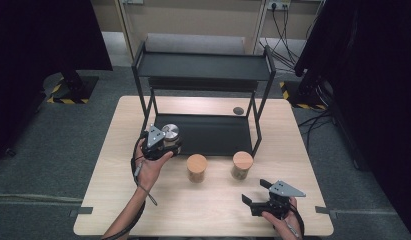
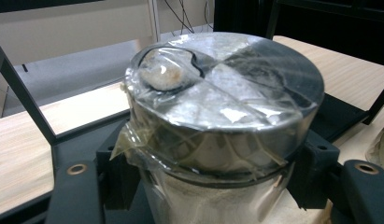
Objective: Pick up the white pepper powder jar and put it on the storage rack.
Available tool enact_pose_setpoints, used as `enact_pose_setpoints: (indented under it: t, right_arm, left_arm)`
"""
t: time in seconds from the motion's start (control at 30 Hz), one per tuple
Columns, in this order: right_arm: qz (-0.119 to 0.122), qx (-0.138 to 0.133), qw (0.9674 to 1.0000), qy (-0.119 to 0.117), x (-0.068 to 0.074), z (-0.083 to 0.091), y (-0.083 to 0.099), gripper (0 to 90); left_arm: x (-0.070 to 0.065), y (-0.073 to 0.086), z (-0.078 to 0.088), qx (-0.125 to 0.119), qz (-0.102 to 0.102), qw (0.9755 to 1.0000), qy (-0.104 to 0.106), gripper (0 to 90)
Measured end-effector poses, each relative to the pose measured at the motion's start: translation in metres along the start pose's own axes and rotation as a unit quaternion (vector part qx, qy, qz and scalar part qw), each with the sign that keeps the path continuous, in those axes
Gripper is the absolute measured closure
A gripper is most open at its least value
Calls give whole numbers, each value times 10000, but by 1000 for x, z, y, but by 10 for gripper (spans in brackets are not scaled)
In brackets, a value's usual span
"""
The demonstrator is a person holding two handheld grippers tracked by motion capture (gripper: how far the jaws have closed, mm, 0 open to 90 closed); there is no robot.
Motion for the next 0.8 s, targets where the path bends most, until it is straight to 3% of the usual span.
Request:
enact_pose_setpoints:
  t: [0.8]
  right_arm:
    - [0,-13,10000,18,-1,1,0,43]
  left_arm:
    - [6,-3,-14,-6,53,9999,-112,311]
Point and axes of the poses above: each handheld gripper's, and its own axes: z roughly backward along the jaws, y roughly out of its underside, x roughly to its left, the point moved 6 cm from there along -z, roughly forward along the jaws
